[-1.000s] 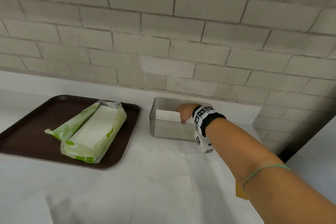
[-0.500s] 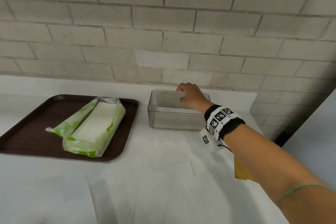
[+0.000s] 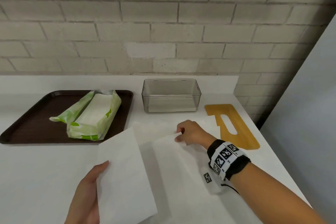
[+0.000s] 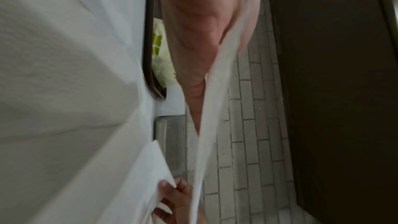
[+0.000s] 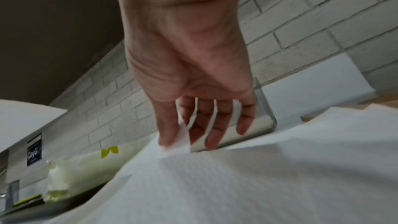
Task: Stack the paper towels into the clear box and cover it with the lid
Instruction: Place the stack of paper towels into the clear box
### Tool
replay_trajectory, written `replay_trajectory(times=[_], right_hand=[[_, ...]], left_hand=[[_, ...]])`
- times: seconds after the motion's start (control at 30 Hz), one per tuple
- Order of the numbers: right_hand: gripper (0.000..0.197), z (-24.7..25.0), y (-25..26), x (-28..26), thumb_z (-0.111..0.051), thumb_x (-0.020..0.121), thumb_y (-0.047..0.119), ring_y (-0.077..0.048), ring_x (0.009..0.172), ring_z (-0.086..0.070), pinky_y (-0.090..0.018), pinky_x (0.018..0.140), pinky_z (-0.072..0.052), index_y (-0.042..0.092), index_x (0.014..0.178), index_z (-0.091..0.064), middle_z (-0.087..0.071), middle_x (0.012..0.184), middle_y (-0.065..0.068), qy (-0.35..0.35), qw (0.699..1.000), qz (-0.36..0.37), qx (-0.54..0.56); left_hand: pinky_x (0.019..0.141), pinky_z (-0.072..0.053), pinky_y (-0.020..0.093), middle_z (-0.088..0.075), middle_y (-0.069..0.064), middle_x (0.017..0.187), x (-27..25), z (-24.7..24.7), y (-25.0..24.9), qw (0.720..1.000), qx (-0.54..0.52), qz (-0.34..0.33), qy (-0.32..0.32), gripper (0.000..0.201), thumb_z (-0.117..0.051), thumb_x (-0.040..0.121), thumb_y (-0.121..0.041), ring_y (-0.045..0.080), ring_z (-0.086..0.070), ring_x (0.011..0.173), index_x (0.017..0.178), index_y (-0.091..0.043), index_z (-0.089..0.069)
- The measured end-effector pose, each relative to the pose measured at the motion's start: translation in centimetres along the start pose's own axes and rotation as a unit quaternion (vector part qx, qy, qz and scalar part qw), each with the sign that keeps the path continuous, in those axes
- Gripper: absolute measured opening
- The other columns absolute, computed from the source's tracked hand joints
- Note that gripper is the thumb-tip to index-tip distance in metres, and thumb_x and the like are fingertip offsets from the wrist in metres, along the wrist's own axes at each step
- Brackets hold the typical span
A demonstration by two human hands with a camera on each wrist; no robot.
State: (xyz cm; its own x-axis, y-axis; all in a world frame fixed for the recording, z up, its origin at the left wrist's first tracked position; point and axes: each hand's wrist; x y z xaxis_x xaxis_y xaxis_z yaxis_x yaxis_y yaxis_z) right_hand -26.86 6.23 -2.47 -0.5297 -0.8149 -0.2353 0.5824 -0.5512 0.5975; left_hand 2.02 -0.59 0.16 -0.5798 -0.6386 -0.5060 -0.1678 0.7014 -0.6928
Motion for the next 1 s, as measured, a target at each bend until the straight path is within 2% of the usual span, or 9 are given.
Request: replay_trajectory(times=[0.1,0.23,0.33,0.43,0.5,0.6,0.73,0.83,1.0], right_hand=[[0.017,1.9,1.1,-2.2,-0.069,0.083,0.013,-0.013,0.071,-0.047,-0.016,0.06,-0.034,0.017,0.078,-0.053,-0.053,0.078,0.002,-0.111,0.974,0.06,0.19],[0.009,5.7,3.0,-6.7,-0.064,0.087,0.013,-0.013,0.072,-0.06,-0.024,0.065,-0.046,0.017,0.085,-0.056,-0.066,0.08,0.004,-0.114,0.845,0.135,0.506],[0.007,7.6,5.2,-9.7,-0.065,0.084,0.018,-0.013,0.071,-0.062,-0.023,0.063,-0.049,0.017,0.085,-0.058,-0.068,0.08,0.004,-0.113,0.808,0.202,0.541],[0.011,8.0,7.6,-11.3,-0.051,0.091,0.008,-0.007,0.061,-0.063,-0.017,0.057,-0.05,0.014,0.083,-0.054,-0.068,0.071,0.006,-0.106,0.788,0.248,0.553],[0.016,7.1,8.9,-11.3,-0.05,0.094,0.009,-0.005,0.059,-0.059,-0.017,0.057,-0.048,0.017,0.08,-0.053,-0.064,0.069,0.008,-0.143,0.815,0.247,0.504],[0.017,3.8,9.6,-9.7,-0.05,0.096,0.015,-0.004,0.06,-0.05,-0.018,0.057,-0.04,0.022,0.081,-0.05,-0.056,0.069,0.01,-0.261,0.882,0.209,0.331],[0.011,-0.3,9.0,-8.2,-0.045,0.098,0.024,-0.003,0.056,-0.039,-0.02,0.053,-0.031,0.017,0.103,-0.052,-0.044,0.065,0.012,-0.333,0.907,0.138,0.215],[0.019,-1.5,8.8,-7.9,-0.042,0.099,0.027,-0.009,0.057,-0.039,-0.024,0.055,-0.032,0.014,0.109,-0.05,-0.042,0.062,0.01,-0.348,0.909,0.107,0.203],[0.009,-1.1,8.8,-7.4,-0.044,0.098,0.02,-0.009,0.074,-0.051,-0.019,0.061,-0.039,0.017,0.104,-0.05,-0.055,0.085,0.006,-0.274,0.919,0.097,0.267]], left_hand=[[0.058,-0.059,0.043,-0.074,0.015,0.085,0.5,-0.2,-0.3,0.998,-0.032,-0.013,0.053,0.028,-0.048,0.091,-0.023,0.03,-0.072,0.066,0.103,-0.006,-0.066],[0.057,-0.059,0.041,-0.075,0.01,0.093,1.1,-1.1,-1.2,0.992,-0.053,-0.051,0.103,0.025,-0.064,0.069,-0.027,0.025,-0.073,0.076,0.082,-0.013,-0.079],[0.074,-0.057,0.047,-0.07,0.009,0.112,1.5,-1.8,-1.5,0.988,-0.063,-0.063,0.127,0.048,-0.073,0.052,-0.032,0.026,-0.07,0.095,0.098,-0.018,-0.076],[0.077,-0.056,0.045,-0.069,0.009,0.116,1.5,-2.8,-1.3,0.988,-0.074,-0.064,0.123,0.036,-0.063,0.076,-0.032,0.025,-0.069,0.099,0.107,-0.017,-0.072],[0.075,-0.058,0.042,-0.071,0.008,0.111,1.4,-3.9,-0.9,0.988,-0.072,-0.061,0.126,0.031,-0.049,0.091,-0.03,0.024,-0.071,0.094,0.104,-0.017,-0.074],[0.078,-0.057,0.037,-0.071,0.009,0.11,0.5,-5.8,0.0,0.989,-0.044,-0.045,0.135,0.033,-0.045,0.094,-0.03,0.024,-0.07,0.094,0.111,-0.015,-0.068],[0.087,-0.05,0.045,-0.07,0.012,0.113,-0.8,-7.3,1.2,0.987,-0.02,-0.023,0.157,0.036,-0.042,0.096,-0.036,0.027,-0.069,0.096,0.118,-0.015,-0.062],[0.085,-0.054,0.046,-0.07,0.012,0.112,-1.2,-7.2,1.8,0.986,0.02,-0.023,0.165,0.04,-0.042,0.093,-0.043,0.029,-0.068,0.099,0.12,-0.02,-0.06],[0.085,-0.052,0.047,-0.072,0.013,0.105,-1.1,-5.8,2.0,0.986,0.105,-0.059,0.113,0.025,-0.051,0.093,-0.018,0.032,-0.069,0.096,0.116,-0.012,-0.06]])
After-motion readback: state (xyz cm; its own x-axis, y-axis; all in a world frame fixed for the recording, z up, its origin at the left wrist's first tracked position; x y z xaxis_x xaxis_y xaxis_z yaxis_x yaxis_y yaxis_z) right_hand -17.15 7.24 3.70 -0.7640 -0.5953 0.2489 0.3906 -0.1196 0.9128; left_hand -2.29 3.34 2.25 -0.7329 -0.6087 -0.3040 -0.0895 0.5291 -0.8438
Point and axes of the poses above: each hand's wrist, its own x-axis towards the middle knuckle, its own z-axis out of the back of the hand, y = z × x
